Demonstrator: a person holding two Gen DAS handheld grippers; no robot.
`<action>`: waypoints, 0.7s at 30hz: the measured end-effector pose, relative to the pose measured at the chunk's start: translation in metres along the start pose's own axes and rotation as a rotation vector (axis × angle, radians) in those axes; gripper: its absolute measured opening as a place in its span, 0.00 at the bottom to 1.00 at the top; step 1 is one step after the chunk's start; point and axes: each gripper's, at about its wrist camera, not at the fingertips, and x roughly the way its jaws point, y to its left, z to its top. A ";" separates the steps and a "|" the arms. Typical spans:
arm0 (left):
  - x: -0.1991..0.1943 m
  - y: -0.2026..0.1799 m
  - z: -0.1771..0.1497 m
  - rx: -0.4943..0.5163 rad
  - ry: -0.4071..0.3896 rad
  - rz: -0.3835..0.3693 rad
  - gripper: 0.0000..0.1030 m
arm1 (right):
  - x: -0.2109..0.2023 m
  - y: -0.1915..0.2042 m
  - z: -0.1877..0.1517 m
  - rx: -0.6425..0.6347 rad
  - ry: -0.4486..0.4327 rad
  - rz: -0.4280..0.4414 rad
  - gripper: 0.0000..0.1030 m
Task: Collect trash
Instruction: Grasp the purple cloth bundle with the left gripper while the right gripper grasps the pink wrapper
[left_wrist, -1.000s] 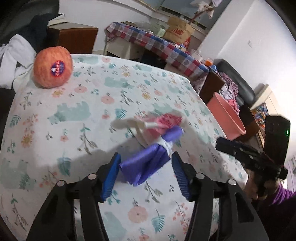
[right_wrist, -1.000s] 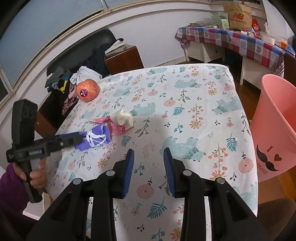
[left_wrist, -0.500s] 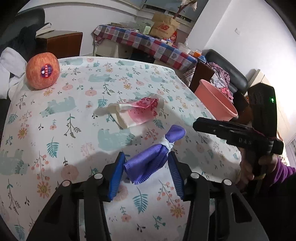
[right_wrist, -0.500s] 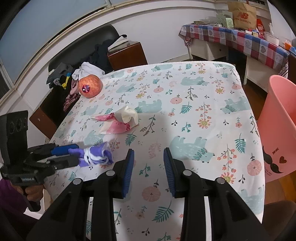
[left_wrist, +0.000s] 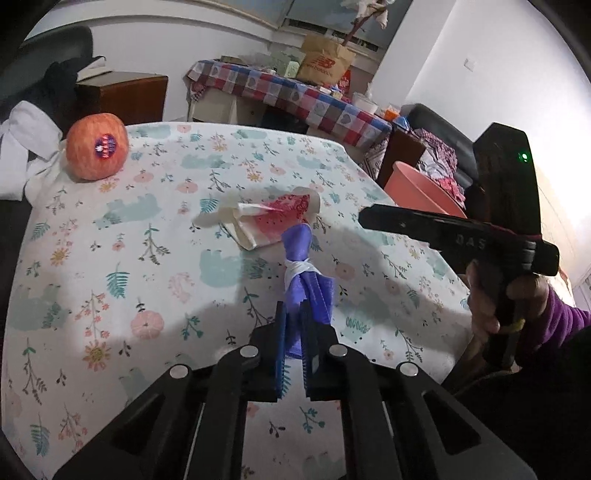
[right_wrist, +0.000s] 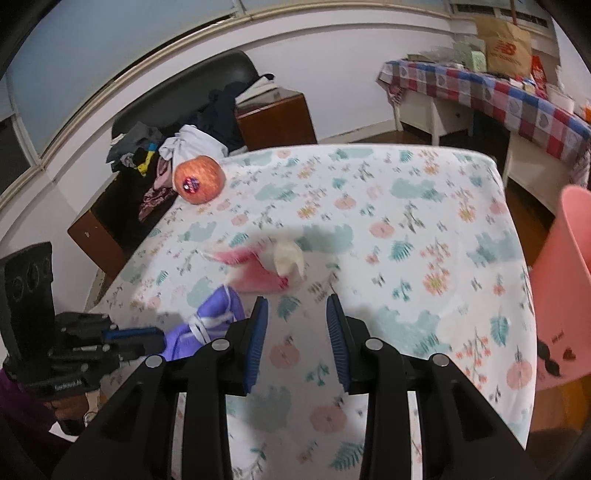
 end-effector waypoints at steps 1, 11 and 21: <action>-0.002 0.001 0.000 -0.007 -0.005 0.002 0.06 | 0.002 0.003 0.003 -0.009 -0.003 0.003 0.33; -0.021 0.011 -0.004 -0.056 -0.034 0.027 0.06 | 0.034 0.019 0.020 -0.113 0.027 0.017 0.33; -0.020 0.008 -0.006 -0.062 -0.030 0.029 0.06 | 0.048 0.025 0.018 -0.166 0.050 0.015 0.17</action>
